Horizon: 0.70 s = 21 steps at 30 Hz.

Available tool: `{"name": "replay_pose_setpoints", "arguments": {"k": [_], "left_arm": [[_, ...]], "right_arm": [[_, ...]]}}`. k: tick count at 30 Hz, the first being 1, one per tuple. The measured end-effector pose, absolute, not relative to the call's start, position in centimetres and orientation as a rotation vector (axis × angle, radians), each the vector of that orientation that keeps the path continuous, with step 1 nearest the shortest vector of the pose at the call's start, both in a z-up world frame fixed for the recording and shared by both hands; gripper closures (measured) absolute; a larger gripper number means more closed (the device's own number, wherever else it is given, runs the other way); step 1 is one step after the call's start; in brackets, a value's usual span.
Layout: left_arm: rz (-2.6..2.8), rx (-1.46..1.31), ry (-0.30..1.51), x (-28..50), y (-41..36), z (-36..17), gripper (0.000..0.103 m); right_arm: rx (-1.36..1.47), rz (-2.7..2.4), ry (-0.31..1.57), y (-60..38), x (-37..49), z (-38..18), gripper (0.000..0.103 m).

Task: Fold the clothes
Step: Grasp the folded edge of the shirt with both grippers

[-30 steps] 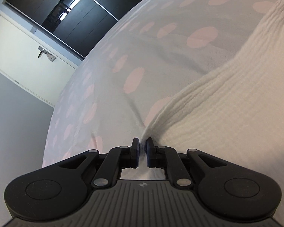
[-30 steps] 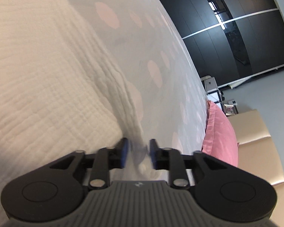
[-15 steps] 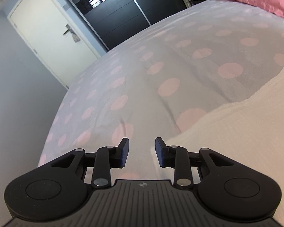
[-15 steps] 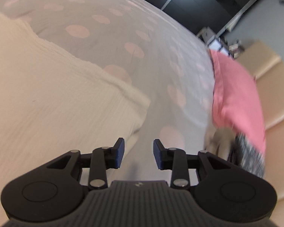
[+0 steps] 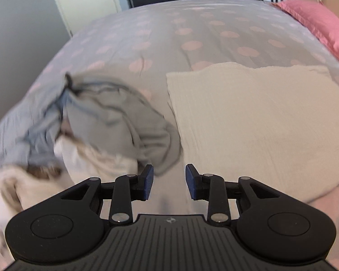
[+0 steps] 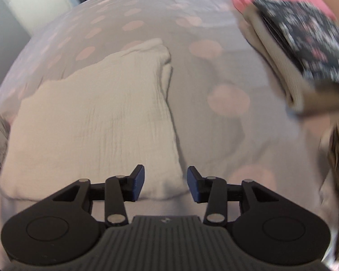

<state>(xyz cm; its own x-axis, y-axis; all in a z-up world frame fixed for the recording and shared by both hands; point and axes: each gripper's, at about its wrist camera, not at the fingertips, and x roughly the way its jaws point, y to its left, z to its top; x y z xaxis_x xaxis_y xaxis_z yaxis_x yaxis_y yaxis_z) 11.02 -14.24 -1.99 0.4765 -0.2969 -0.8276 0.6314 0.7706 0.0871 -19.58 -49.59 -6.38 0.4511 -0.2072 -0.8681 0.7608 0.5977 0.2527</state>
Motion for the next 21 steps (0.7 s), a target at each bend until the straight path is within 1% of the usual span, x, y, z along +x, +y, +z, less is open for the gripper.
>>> {"name": "replay_pose_setpoints", "arguments": {"k": [2, 6, 12, 15, 21], "left_arm": [[-0.586, 0.359, 0.961, 10.3, -13.0, -2.3, 0.063], [-0.577, 0.238, 1.061, 9.7, -12.1, -4.3, 0.061], [-0.521, 0.03, 1.203, 11.0, -11.0, -7.5, 0.061], [-0.512, -0.033, 1.232, 11.6, -10.9, -8.4, 0.06], [-0.514, -0.072, 1.222, 11.8, -11.3, -9.3, 0.056]], "right_arm": [[0.794, -0.675, 0.885, -49.5, -20.6, -6.7, 0.054], [0.923, -0.69, 0.842, -49.3, -21.9, -7.9, 0.053], [1.082, -0.712, 0.807, -50.3, -22.2, -9.9, 0.053], [1.108, -0.715, 0.82, -50.8, -21.5, -11.0, 0.052], [1.109, -0.721, 0.873, -51.4, -20.2, -13.7, 0.053]]}}
